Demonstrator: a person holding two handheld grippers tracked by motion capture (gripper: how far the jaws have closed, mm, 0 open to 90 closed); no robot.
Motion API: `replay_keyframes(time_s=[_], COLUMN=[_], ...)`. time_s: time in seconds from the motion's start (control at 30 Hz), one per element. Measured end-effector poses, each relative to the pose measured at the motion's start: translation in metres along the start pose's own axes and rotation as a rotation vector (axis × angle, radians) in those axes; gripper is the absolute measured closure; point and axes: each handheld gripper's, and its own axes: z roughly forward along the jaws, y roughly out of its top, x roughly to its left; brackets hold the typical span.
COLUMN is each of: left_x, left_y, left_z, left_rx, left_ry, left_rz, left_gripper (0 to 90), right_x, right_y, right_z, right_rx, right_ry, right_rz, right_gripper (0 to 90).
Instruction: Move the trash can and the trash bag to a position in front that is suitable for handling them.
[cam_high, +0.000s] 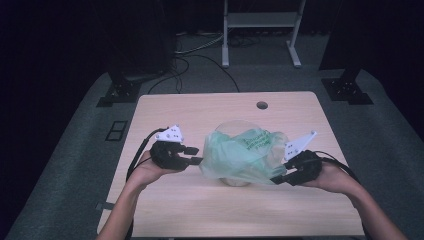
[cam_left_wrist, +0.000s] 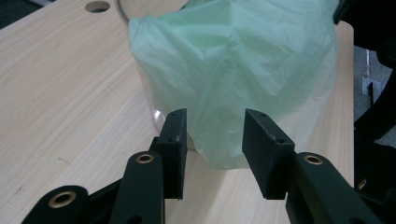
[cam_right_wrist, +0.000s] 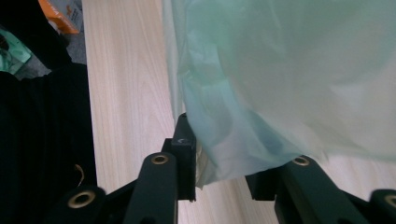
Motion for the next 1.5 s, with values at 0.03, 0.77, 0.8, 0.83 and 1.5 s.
replay_keyframes(time_s=[0.03, 0.77, 0.8, 0.83, 1.5], left_x=[-0.004, -0.022, -0.022, -0.022, -0.021], left_y=[0.003, 0.022, 0.022, 0.022, 0.023], left_z=[0.0, 0.014, 0.015, 0.015, 0.012], left_rx=[0.003, 0.043, 0.045, 0.046, 0.055], left_ry=[-0.004, -0.04, -0.041, -0.04, -0.037], left_rz=[0.011, 0.083, 0.082, 0.081, 0.079], left_gripper=[56.9, 47.4, 47.4, 47.4, 47.5], right_x=[0.0, -0.009, -0.009, -0.009, -0.01], right_y=[-0.002, -0.019, -0.019, -0.02, -0.024], right_z=[-0.004, -0.053, -0.053, -0.054, -0.066], right_rx=[-0.006, -0.021, -0.022, -0.023, -0.03], right_ry=[-0.003, -0.12, -0.121, -0.121, -0.144], right_rz=[0.011, 0.028, 0.028, 0.03, 0.045], right_gripper=[66.8, 51.4, 50.9, 50.9, 48.4])
